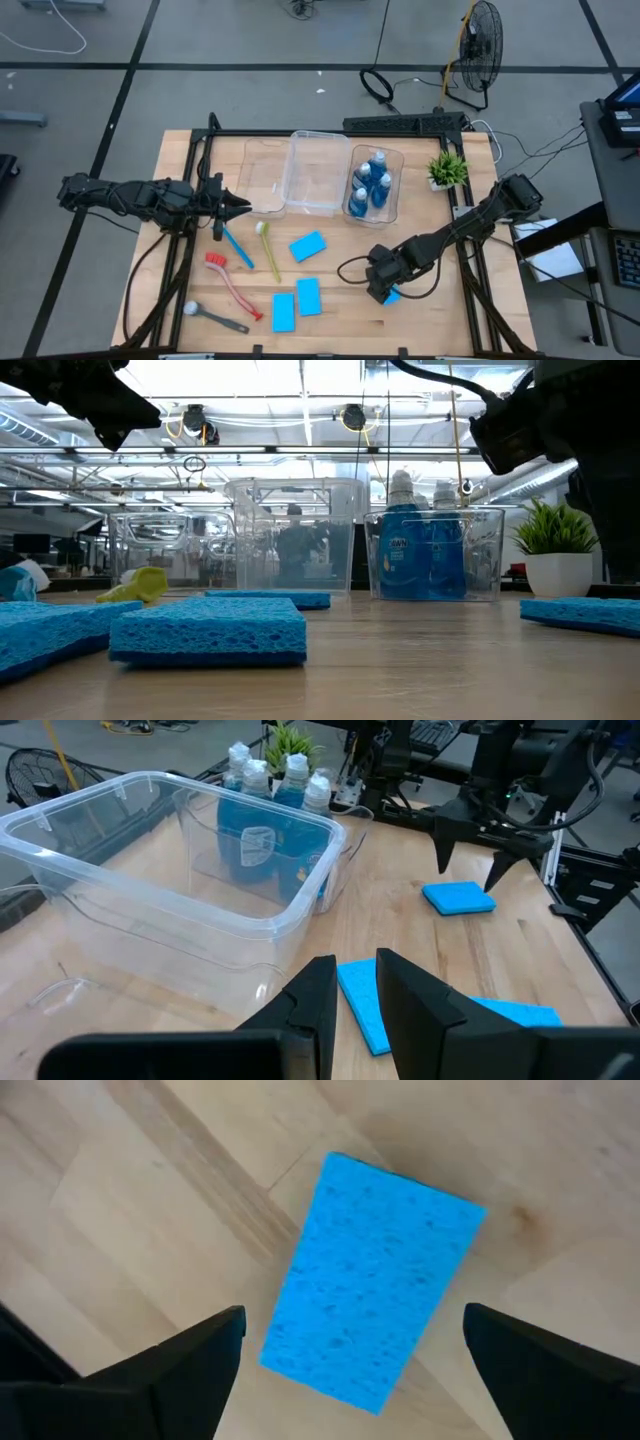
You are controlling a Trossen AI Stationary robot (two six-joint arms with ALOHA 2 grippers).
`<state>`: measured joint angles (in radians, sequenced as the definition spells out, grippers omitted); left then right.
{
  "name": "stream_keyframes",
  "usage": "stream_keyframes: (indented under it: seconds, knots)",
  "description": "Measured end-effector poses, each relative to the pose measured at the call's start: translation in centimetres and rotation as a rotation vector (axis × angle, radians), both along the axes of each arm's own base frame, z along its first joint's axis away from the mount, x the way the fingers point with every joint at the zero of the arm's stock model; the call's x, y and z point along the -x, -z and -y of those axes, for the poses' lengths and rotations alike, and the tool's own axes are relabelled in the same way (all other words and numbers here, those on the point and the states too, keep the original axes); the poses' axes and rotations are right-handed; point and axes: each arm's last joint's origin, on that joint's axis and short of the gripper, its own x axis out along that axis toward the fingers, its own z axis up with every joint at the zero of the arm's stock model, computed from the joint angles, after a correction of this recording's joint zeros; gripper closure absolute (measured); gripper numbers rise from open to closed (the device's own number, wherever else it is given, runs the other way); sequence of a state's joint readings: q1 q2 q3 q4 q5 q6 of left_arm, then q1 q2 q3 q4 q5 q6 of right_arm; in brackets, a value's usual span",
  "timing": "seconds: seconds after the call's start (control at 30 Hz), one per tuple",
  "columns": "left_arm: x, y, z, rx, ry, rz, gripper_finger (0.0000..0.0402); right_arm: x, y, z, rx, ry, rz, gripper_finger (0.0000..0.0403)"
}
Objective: Pick & Place Kitchen Sink Supplies
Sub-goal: Put the blue sponge into the left transparent bin
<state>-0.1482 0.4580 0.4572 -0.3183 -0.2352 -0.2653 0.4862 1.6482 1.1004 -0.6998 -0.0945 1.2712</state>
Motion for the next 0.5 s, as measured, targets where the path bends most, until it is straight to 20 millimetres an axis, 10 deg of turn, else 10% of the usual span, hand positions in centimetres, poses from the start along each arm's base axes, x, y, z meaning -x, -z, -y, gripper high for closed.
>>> stream_keyframes:
  seconds: [0.5]
  knots:
    - [0.0,0.0,0.0,0.000,-0.001,0.000,0.0325,-1.5,3.1,-0.8,0.004,-0.026,-0.019,0.0041]
